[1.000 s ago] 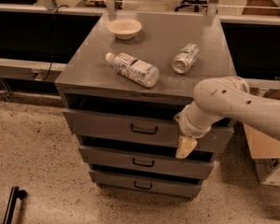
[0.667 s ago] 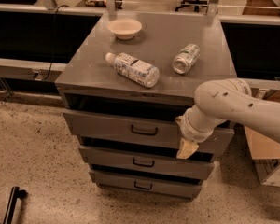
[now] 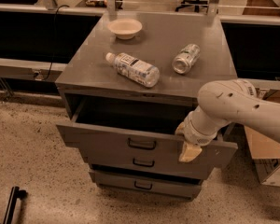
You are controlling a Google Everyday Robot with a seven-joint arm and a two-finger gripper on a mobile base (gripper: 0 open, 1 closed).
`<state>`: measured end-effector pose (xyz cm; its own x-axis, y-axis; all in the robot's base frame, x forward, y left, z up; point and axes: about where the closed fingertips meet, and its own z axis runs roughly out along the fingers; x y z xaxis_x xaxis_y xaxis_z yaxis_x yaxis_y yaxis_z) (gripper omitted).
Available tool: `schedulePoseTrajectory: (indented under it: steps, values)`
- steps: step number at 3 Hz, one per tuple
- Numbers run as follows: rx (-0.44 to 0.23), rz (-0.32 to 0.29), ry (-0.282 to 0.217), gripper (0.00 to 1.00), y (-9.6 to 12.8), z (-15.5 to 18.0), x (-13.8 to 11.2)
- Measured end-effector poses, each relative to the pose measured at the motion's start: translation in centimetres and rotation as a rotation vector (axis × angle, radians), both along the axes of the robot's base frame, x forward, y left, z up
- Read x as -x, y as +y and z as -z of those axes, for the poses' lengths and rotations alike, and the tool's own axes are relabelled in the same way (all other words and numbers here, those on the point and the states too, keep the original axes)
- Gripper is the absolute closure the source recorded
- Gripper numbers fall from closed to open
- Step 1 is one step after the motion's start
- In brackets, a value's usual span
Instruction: Open top drawer
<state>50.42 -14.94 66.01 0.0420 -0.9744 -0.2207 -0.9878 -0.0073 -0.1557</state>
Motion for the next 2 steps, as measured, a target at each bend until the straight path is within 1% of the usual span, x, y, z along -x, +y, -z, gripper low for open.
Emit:
schedulePoseTrajectory:
  steps: [1,2]
  values:
    - [-0.025,-0.047,0.010,0.27,0.10,-0.96,1.25]
    - [-0.029,-0.112,0.008,0.04,0.20,-0.92,1.77]
